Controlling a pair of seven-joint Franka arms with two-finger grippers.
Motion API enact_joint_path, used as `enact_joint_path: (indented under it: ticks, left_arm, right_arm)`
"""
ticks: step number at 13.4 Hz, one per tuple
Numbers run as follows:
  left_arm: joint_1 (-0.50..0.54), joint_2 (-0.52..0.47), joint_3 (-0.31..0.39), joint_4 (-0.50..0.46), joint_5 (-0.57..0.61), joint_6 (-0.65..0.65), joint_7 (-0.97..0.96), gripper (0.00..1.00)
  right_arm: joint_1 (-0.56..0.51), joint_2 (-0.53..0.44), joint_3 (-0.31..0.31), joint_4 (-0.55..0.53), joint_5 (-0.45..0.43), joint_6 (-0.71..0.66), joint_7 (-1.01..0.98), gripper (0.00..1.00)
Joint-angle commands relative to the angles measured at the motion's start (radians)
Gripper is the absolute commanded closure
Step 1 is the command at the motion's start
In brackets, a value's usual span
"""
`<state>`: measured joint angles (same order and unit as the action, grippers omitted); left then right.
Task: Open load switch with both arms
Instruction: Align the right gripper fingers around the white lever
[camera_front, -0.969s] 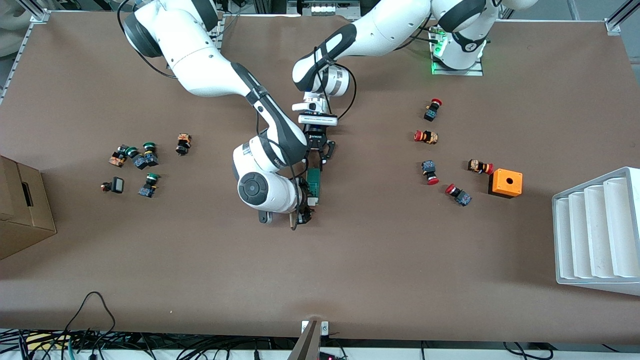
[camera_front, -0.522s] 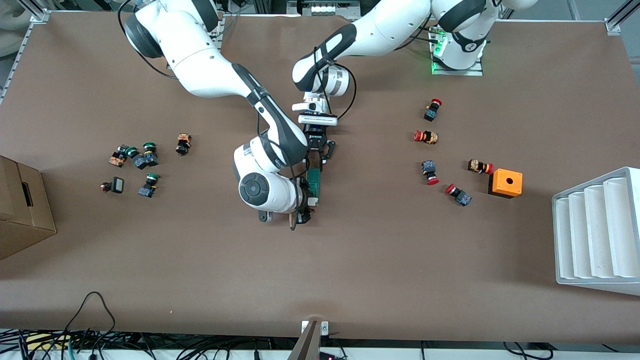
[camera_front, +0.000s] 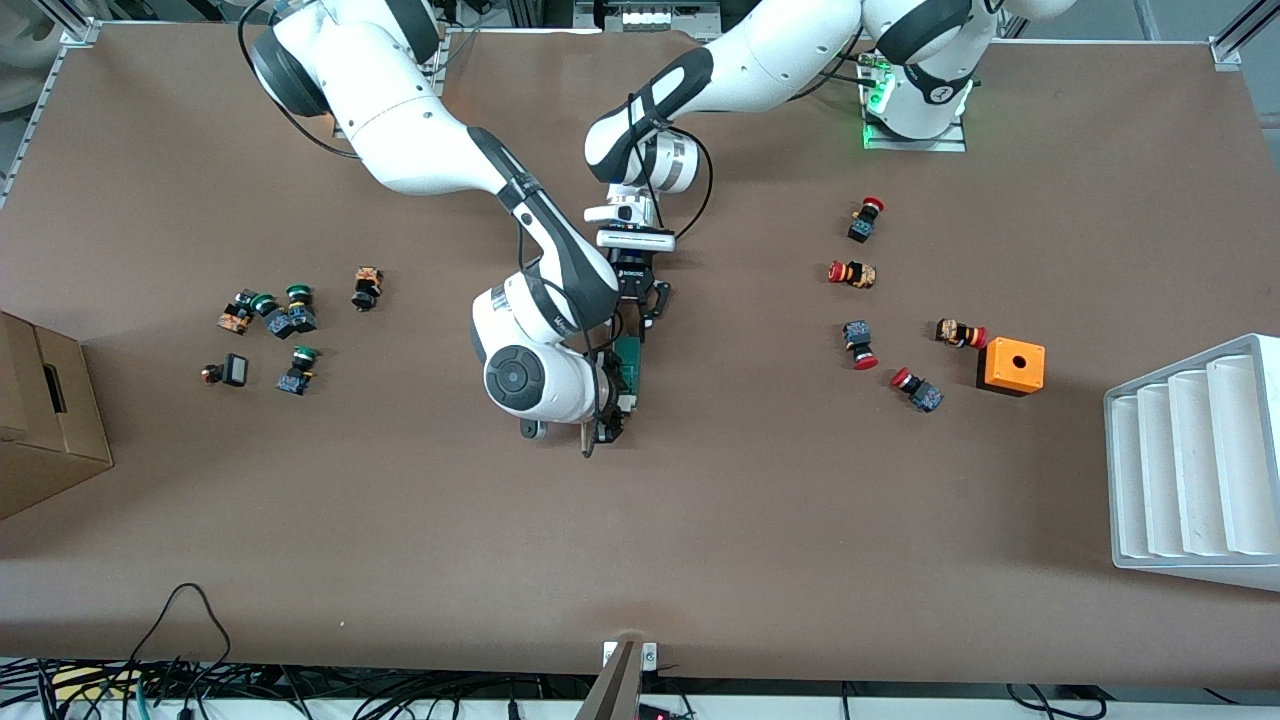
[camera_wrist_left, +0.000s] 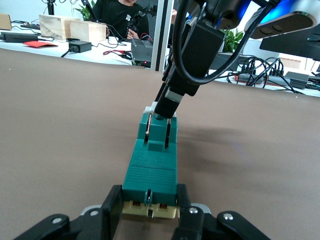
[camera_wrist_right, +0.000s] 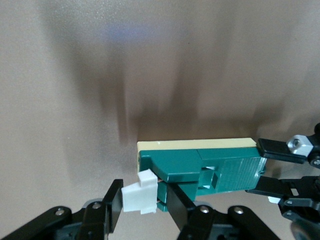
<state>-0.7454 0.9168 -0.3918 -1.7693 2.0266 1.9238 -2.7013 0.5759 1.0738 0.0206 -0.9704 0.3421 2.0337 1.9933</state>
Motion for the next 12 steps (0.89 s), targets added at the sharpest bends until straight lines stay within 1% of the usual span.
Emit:
enact_joint_path:
  ticks: [1, 3, 7, 12]
  left_arm:
    - [-0.014, 0.022, 0.005, 0.045, 0.014, -0.006, -0.017, 0.71]
    - [-0.014, 0.022, 0.005, 0.045, 0.012, -0.006, -0.017, 0.71]
    - [-0.014, 0.022, 0.005, 0.045, 0.012, -0.006, -0.017, 0.71]
    - [-0.015, 0.020, 0.005, 0.045, 0.012, -0.006, -0.018, 0.71]
  right_arm:
    - [0.015, 0.032, -0.008, 0.042, 0.018, -0.018, 0.038, 0.64]
    - [0.015, 0.031, -0.007, 0.042, 0.018, -0.033, 0.038, 0.66]
    - [0.015, 0.015, 0.002, 0.042, 0.018, -0.035, 0.042, 0.67]
    - [0.012, -0.017, 0.007, 0.042, 0.017, -0.069, 0.042, 0.67]
